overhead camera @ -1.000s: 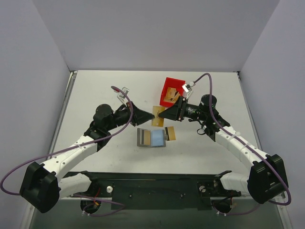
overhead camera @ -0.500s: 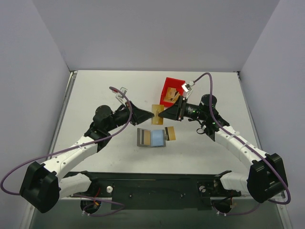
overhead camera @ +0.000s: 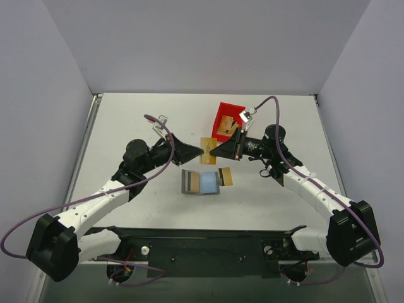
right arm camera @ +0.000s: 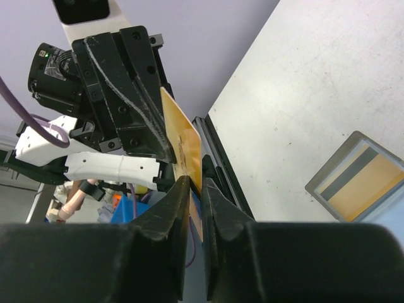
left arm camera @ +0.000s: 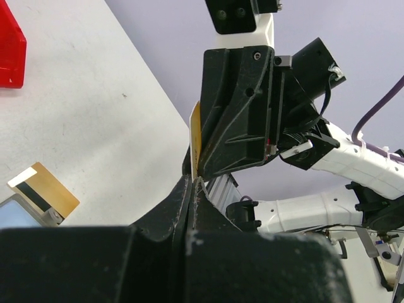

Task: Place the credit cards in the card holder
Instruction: Pick up the credit card at the corner of the board, then insert the credit card into the card holder.

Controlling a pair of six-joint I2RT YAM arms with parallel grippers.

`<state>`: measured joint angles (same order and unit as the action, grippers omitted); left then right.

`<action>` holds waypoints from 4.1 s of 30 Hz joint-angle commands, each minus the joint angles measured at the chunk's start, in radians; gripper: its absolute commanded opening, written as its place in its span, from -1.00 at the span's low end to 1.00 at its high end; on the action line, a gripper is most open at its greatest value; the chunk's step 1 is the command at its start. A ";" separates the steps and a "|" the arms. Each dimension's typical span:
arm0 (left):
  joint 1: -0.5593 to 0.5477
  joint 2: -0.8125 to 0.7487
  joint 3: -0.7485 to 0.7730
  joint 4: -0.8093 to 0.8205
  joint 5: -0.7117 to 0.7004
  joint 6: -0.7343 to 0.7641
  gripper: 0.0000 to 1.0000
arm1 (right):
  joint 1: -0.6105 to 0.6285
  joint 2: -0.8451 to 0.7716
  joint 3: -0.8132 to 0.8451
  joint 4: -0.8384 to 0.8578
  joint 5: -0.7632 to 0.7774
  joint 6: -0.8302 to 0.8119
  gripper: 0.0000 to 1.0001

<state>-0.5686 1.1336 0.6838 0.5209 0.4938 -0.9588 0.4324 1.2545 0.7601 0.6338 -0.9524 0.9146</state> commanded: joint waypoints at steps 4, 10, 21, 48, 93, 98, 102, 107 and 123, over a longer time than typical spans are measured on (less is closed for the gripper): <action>-0.002 0.005 0.008 0.042 0.000 0.005 -1.00 | 0.011 -0.001 0.016 0.050 -0.031 -0.029 -1.00; 0.007 0.000 0.008 0.008 -0.018 0.014 -0.16 | 0.005 -0.018 0.041 -0.063 0.010 -0.103 -1.00; 0.082 -0.023 0.088 -0.315 -0.139 0.225 0.68 | -0.003 -0.007 0.224 -0.732 0.361 -0.428 -1.00; -0.186 0.232 0.157 -0.444 -0.485 0.468 -1.00 | 0.088 0.319 0.280 -0.875 0.492 -0.392 -1.00; -0.208 0.394 0.161 -0.404 -0.436 0.440 -1.00 | 0.146 0.464 0.369 -1.023 0.630 -0.408 -1.00; -0.211 0.405 0.163 -0.401 -0.434 0.436 -1.00 | 0.146 0.477 0.369 -1.020 0.623 -0.407 -1.00; -0.209 0.414 0.163 -0.401 -0.429 0.436 -1.00 | 0.146 0.493 0.370 -1.019 0.618 -0.404 -1.00; -0.209 0.423 0.164 -0.398 -0.423 0.437 -1.00 | 0.146 0.500 0.370 -1.019 0.623 -0.402 -1.00; -0.255 0.548 0.137 -0.274 -0.376 0.379 -1.00 | 0.146 0.499 0.357 -1.031 0.647 -0.402 -1.00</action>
<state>-0.8112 1.6684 0.8215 0.1421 0.1139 -0.5430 0.5713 1.7481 1.1110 -0.3584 -0.3367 0.5079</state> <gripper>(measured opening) 0.020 0.002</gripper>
